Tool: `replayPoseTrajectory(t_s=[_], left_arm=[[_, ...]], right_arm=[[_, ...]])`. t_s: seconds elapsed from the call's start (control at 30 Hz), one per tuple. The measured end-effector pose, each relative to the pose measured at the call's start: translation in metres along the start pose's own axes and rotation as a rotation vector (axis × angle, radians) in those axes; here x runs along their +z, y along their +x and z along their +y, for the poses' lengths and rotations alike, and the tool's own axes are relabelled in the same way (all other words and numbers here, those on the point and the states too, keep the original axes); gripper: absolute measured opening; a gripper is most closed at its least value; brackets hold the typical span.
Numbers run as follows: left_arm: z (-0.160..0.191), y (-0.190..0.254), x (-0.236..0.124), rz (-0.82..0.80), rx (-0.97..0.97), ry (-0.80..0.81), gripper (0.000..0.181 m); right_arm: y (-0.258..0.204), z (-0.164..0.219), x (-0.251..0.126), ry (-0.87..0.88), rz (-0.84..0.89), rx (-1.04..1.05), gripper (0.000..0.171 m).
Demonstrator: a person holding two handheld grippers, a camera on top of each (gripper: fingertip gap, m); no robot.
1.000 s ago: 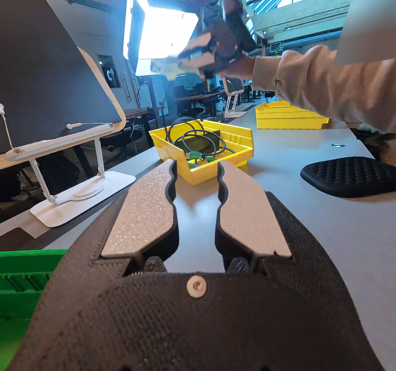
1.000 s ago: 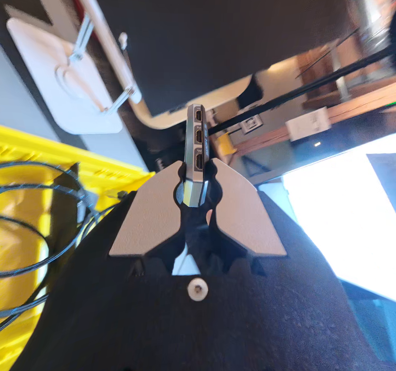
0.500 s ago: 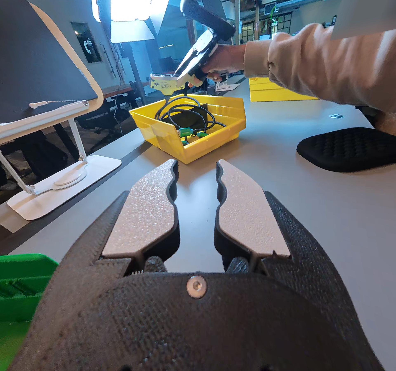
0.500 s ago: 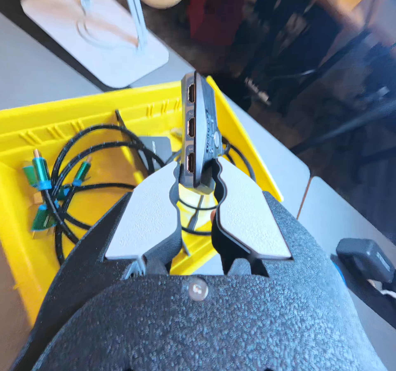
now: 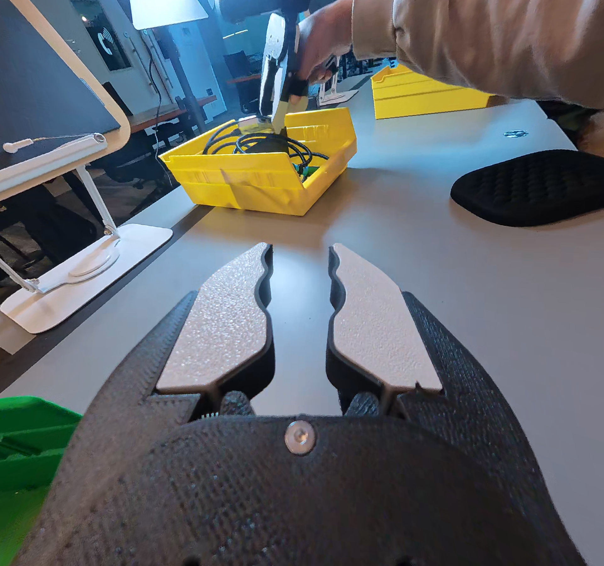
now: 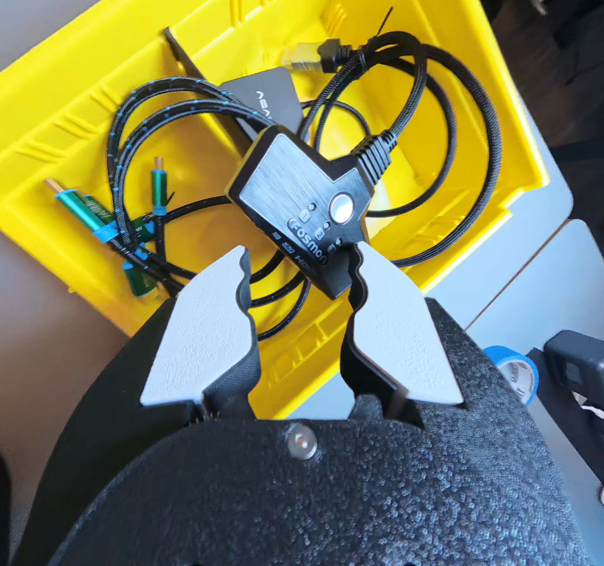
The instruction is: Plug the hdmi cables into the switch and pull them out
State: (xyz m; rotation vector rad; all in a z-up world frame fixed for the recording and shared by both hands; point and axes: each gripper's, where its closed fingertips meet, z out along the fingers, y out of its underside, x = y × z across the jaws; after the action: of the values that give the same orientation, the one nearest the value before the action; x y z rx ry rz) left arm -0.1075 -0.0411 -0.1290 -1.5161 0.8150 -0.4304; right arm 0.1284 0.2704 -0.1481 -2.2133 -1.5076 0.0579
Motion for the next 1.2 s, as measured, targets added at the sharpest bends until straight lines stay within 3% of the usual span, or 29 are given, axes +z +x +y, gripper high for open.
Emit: replayPoseTrajectory(t_s=[0.03, 0.33, 0.53, 0.7, 0.83, 1.0, 1.07, 1.1, 1.2], left_arm=[[0.000, 0.000, 0.000, 0.001, 0.001, -0.001, 0.033], [0.007, 0.004, 0.005, 0.005, 0.023, -0.038, 0.033], [0.004, -0.020, -0.006, -0.137, 0.029, -0.053, 0.029], [0.013, -0.057, -0.040, -0.315, 0.068, -0.206, 0.032], [0.055, -0.077, -0.090, -0.351, 0.174, -0.566, 0.038], [0.125, -0.091, -0.150, -0.304, 0.147, -1.043, 0.068], [0.146, -0.099, -0.160, -0.300, 0.190, -1.147, 0.066], [0.150, -0.107, -0.160, -0.327, 0.234, -1.152, 0.048], [0.151, -0.117, -0.157, -0.329, 0.358, -1.149, 0.030]], right_arm=[[-0.004, 0.000, -0.004, 0.007, -0.018, -0.009, 0.060], [-0.038, -0.013, -0.045, 0.297, 0.137, -0.072, 0.061], [-0.109, -0.012, -0.058, 0.588, 0.149, -0.073, 0.058], [-0.131, 0.042, -0.024, 0.373, 0.279, -0.239, 0.060], [-0.120, 0.070, -0.011, 0.229, 0.326, -0.324, 0.062], [-0.111, 0.075, 0.010, 0.029, 0.269, -0.420, 0.064], [-0.109, 0.074, 0.025, -0.045, 0.229, -0.464, 0.048], [-0.110, 0.074, 0.032, -0.074, 0.195, -0.477, 0.034], [-0.117, 0.069, 0.037, -0.099, 0.193, -0.546, 0.030]])
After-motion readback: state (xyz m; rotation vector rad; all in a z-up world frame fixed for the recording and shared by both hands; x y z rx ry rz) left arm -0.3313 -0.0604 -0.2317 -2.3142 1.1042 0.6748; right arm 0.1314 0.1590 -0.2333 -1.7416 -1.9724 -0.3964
